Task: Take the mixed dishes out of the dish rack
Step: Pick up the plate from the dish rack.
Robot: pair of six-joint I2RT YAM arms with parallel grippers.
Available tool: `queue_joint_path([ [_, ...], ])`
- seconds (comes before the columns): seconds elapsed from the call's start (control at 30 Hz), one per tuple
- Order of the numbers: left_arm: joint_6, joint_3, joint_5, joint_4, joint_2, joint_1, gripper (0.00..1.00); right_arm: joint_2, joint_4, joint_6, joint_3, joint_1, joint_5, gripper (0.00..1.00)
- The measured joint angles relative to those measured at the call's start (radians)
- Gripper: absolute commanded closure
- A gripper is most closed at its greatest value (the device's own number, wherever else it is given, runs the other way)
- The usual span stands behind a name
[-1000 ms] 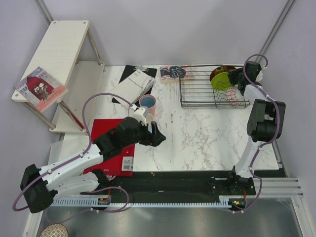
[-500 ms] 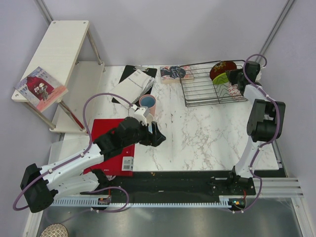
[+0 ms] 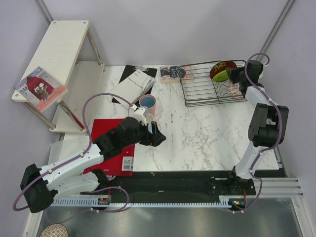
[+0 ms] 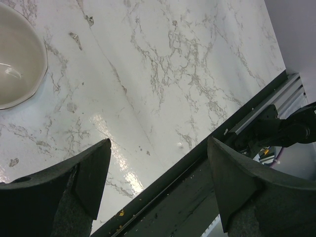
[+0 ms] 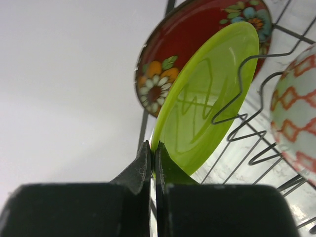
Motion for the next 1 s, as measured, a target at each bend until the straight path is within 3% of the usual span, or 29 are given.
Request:
queue_joint_path([
  [0.3,-0.001,0.000,0.000,0.000,-0.028,0.000,0.16,-0.161,0.057,-0.022,-0.078,0.004,-0.068,1.00],
  [0.63,0.000,0.001,-0.001,0.001,-0.028,0.000,0.16,-0.462,0.015,-0.292,-0.169,0.135,-0.069,1.00],
  [0.8,0.000,0.016,-0.025,-0.007,-0.026,0.000,0.17,-0.594,-0.060,-0.493,-0.211,0.296,-0.040,1.00],
  [1.0,0.019,0.084,-0.082,-0.049,-0.027,0.000,0.18,-0.809,-0.267,-0.800,-0.282,0.685,0.139,1.00],
])
